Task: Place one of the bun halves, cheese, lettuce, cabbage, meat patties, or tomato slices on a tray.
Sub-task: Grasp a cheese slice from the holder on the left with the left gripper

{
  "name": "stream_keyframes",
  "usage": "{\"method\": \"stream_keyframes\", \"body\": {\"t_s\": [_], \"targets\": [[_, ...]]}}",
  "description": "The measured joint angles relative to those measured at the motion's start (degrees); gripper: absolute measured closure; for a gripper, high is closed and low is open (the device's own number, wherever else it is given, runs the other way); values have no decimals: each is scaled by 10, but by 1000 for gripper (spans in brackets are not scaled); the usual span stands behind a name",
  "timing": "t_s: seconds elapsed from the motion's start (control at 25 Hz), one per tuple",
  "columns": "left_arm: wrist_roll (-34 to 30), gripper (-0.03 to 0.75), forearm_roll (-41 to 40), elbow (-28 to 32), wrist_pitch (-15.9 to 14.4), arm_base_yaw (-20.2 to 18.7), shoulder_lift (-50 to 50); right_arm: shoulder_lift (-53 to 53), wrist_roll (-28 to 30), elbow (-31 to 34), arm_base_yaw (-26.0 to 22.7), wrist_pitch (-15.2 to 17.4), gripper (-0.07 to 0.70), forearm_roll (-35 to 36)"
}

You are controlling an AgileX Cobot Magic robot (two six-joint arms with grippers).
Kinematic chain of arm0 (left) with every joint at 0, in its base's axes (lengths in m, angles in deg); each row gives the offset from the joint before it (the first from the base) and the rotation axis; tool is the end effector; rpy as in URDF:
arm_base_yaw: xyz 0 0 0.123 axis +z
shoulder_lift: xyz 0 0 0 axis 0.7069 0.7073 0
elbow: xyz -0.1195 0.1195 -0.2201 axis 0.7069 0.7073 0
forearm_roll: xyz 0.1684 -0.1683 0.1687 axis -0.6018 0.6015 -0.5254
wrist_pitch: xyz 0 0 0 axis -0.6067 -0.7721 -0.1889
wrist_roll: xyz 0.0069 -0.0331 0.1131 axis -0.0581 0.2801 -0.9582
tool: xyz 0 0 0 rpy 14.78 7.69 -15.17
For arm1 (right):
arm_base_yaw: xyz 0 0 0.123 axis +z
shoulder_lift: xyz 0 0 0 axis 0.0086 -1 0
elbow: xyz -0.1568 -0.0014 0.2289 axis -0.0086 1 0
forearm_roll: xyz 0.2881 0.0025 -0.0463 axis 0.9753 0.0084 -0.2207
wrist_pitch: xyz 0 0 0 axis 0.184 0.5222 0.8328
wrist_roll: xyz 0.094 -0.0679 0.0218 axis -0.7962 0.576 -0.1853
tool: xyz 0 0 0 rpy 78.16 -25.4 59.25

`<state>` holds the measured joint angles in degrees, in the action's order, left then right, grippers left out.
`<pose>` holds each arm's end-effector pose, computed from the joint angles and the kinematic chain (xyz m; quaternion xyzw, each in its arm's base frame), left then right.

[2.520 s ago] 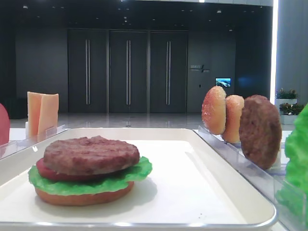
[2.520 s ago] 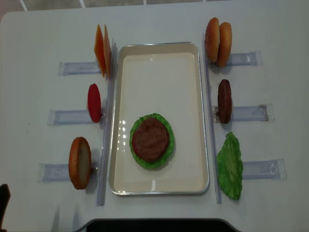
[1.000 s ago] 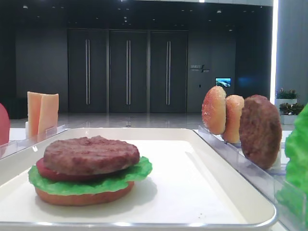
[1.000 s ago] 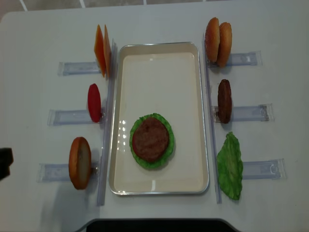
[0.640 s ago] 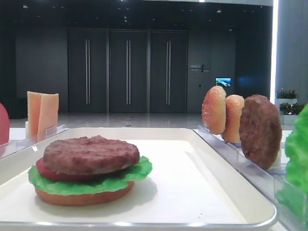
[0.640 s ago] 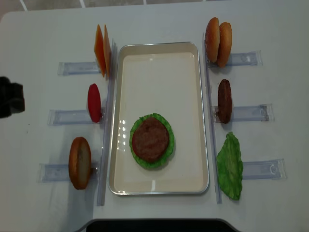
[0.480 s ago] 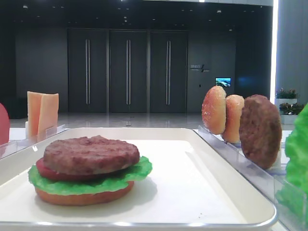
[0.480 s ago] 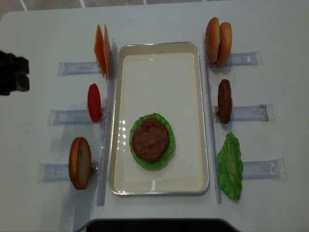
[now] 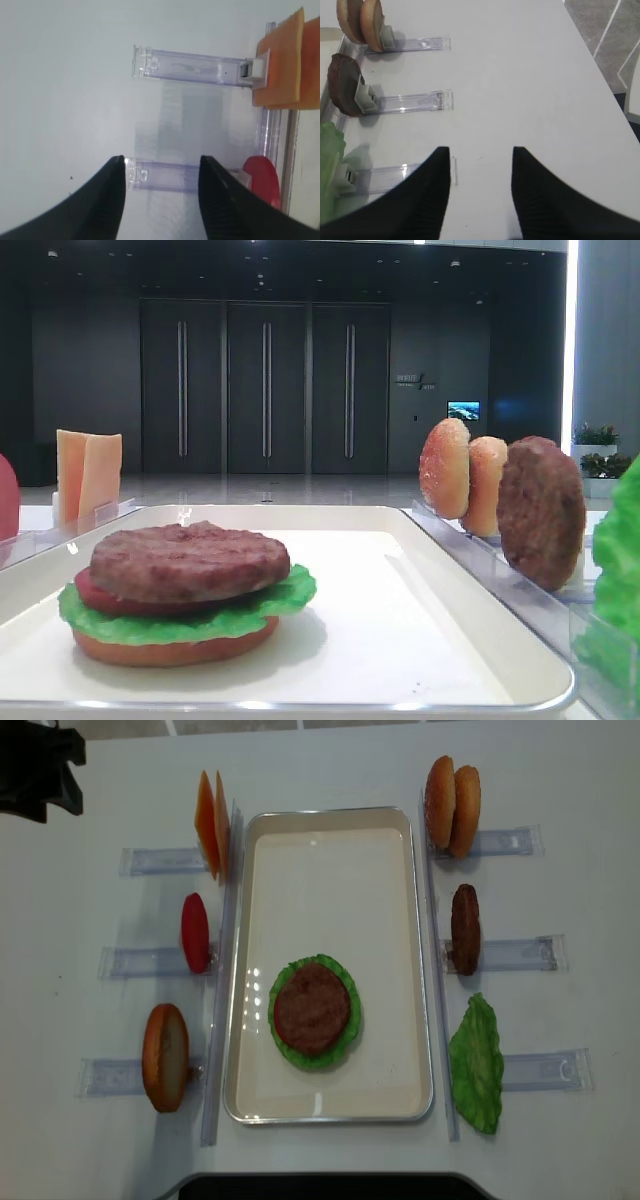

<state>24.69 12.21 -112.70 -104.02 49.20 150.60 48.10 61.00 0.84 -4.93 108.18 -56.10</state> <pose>0.3790 0.0291 0.2774 -0.0675 0.9743 0.0057 0.2147 0.0561 0.0004 0.2792 0.0086 0.8685 -0.0103 0.4956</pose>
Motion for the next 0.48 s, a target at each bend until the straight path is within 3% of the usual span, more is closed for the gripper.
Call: {"method": "stream_keyframes", "body": {"t_s": [0.2,0.48], "targets": [[0,353,-15,-78,-10,0,73,0,0,0,0,0,346,0],[0,353,-25,-189,-55,0,162,0,0,0,0,0,346,0]]}}
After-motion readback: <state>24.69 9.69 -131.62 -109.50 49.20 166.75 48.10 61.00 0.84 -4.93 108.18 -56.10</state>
